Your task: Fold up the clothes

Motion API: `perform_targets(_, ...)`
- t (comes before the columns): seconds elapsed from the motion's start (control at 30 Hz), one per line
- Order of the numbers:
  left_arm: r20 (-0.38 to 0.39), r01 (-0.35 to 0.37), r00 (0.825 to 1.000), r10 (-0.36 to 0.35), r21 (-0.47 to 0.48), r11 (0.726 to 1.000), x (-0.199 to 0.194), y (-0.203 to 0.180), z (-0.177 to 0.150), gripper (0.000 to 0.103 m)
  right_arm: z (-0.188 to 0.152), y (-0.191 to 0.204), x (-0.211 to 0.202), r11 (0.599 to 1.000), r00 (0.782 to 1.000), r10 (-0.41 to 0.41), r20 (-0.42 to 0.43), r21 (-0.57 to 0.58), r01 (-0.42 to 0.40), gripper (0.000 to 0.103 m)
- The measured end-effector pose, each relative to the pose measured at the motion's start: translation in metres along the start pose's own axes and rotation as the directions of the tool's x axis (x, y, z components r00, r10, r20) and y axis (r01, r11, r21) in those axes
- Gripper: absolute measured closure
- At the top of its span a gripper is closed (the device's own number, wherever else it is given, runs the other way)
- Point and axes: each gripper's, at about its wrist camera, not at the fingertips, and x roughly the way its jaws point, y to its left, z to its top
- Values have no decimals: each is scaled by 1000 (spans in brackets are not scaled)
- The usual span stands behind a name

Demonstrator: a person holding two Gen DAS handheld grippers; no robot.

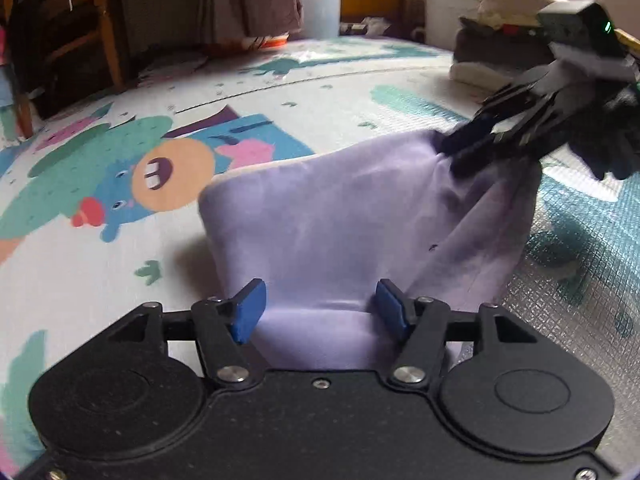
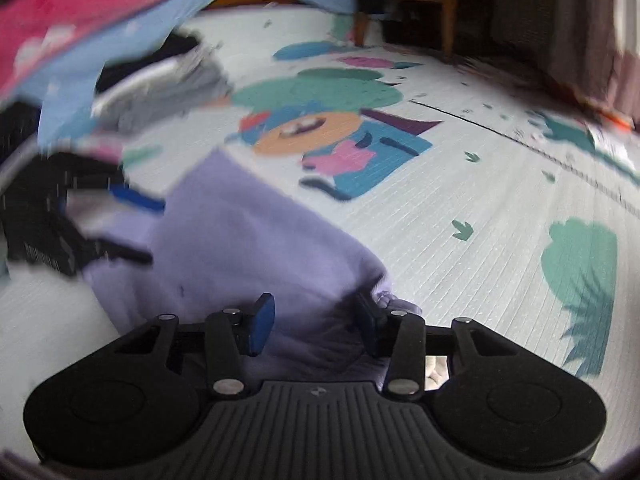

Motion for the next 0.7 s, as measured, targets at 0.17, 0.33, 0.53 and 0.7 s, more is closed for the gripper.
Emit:
perform_targets(0.17,82,54,995,-55,21,998,-12,-5,19,43,2,22,-21,996,999,6,49,-94,-2,50)
perform_targets(0.33,-16,117,993,-116,73,990,16,-20,6,41,-38,31,-3,954,1000,-17,-26,-301,8,48)
perform_targets(0.53,52,125,991,-126,12,992,16,-8,22,35,-25,41,-17,954,1000,-20,-4,-300,18,48)
perform_targets(0.7,51,128,990,-132,83,988,49,1,50,35,-11,41,-20,961,997,-47,53,-271,59,44)
